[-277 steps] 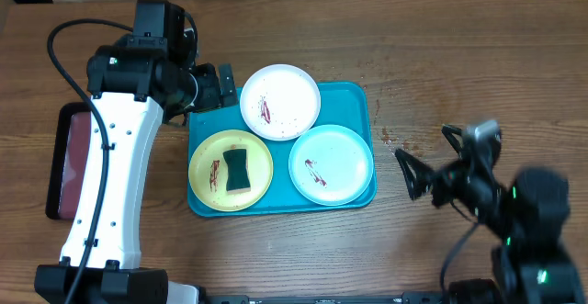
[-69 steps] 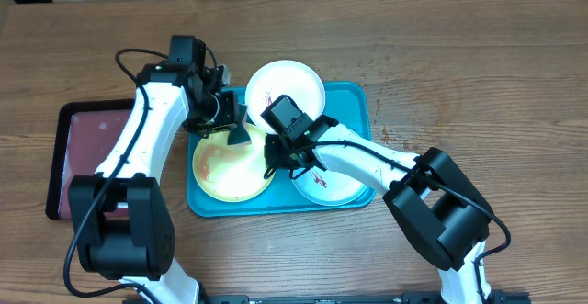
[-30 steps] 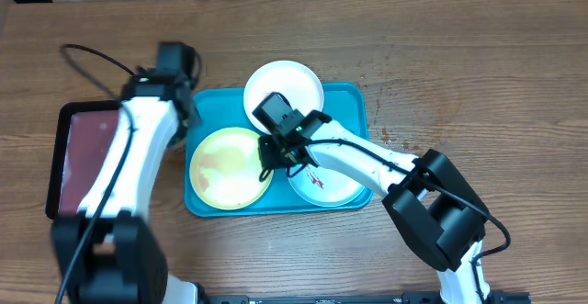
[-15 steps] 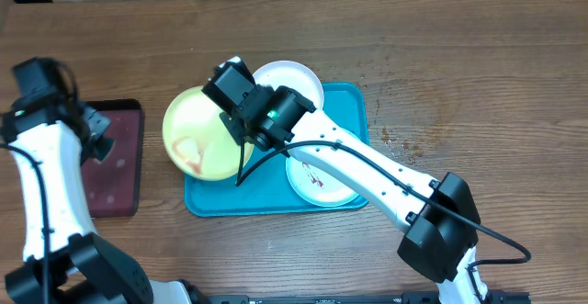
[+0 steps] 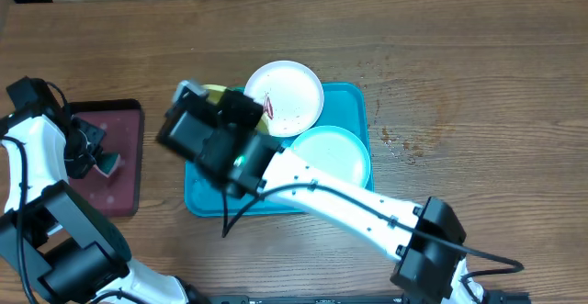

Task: Clean dirty plates on tray and stack at the side

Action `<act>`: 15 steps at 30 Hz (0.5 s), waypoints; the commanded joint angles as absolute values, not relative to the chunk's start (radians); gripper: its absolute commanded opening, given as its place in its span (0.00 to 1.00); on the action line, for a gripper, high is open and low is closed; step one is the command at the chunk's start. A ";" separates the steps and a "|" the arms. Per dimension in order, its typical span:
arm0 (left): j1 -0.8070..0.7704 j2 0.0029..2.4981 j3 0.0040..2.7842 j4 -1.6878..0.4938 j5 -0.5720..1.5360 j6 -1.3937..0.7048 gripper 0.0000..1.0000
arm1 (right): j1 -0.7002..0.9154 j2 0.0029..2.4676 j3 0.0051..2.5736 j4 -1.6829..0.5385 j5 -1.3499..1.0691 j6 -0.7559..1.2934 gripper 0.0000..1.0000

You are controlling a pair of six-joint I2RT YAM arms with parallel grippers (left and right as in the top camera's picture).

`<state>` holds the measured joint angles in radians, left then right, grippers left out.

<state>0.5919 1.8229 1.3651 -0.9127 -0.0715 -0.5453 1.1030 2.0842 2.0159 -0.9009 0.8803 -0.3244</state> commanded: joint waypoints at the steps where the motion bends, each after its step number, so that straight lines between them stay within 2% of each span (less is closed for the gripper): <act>1: 0.605 1.836 1.361 -0.911 -0.059 -0.553 0.04 | 1.139 2.053 2.046 -0.841 1.042 -0.466 0.04; 8: 0.620 1.837 1.361 -0.896 -0.060 -0.553 0.04 | 1.178 2.053 2.046 -0.716 1.126 -0.654 0.04; 15: 0.622 1.837 1.361 -0.896 -0.062 -0.553 0.04 | 1.183 2.053 2.046 -0.711 1.125 -0.606 0.04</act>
<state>0.6163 1.8294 1.3647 -0.8978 -0.0662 -0.5453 1.1782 2.0842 2.0159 -0.7185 1.0904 -0.6250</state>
